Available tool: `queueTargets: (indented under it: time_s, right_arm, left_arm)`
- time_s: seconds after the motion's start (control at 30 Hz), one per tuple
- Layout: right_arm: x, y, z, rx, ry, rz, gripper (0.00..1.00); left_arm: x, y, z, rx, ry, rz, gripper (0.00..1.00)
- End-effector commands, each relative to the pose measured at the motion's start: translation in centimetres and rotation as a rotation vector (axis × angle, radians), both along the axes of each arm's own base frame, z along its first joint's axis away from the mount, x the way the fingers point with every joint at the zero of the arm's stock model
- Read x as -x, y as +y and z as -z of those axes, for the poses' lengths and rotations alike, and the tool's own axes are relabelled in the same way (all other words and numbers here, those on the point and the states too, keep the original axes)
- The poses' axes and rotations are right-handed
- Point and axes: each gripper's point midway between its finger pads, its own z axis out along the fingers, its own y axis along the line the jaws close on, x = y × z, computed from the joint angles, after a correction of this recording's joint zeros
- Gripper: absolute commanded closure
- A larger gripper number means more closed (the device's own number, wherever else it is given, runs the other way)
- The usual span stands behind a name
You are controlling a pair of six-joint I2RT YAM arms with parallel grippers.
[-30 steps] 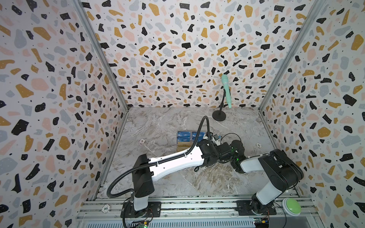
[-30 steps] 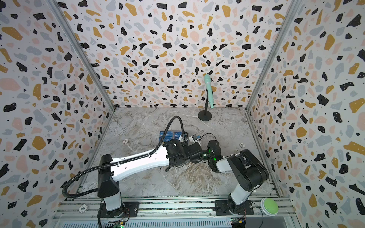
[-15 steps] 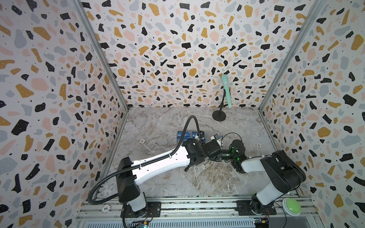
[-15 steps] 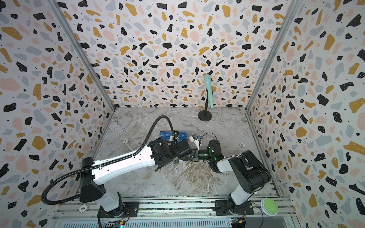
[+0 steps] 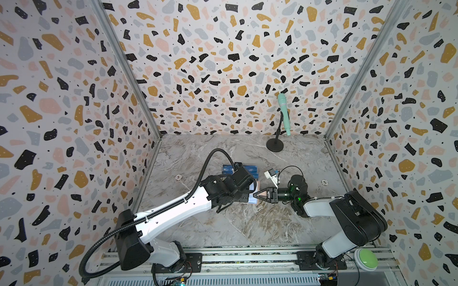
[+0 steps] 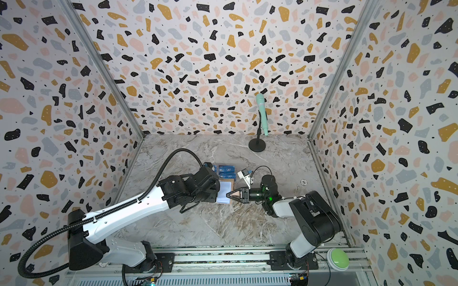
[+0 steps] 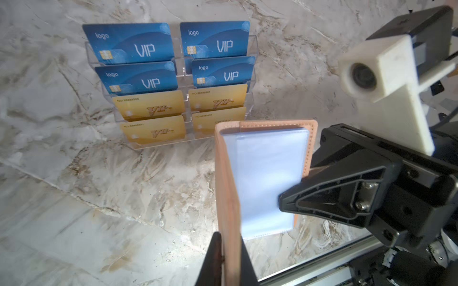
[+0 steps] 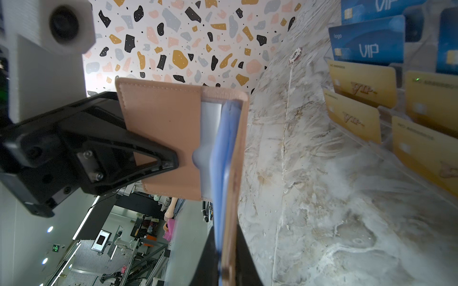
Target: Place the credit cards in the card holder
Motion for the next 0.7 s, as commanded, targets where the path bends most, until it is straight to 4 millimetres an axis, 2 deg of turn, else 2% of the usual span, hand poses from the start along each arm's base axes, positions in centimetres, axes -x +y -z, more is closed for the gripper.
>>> queueTargets:
  time_s: [0.0,0.13,0.27,0.53,0.67]
  right_arm:
    - [-0.2,-0.3,-1.2,-0.009,-0.056,0.000,1.00]
    - [-0.3,-1.2,-0.4,0.039,-0.045,0.029,0.74]
    - [-0.7,-2.5,0.9,0.135,-0.045,0.087,0.58]
    - [-2.5,-6.9,4.0,0.402,-0.031,0.308,0.56]
    - [-2.5,-7.5,4.8,0.436,-0.016,0.338,0.51]
  left_arm:
    - [0.4,-2.1,-1.1,0.185,0.012,0.084,1.00]
    - [0.5,-2.2,0.0,0.268,0.045,0.098,1.00]
    - [0.5,-2.8,1.0,0.334,0.065,0.116,1.00]
    - [1.2,-4.5,3.8,0.424,0.143,0.158,1.00]
    - [1.6,-4.7,5.8,0.462,0.181,0.147,1.00]
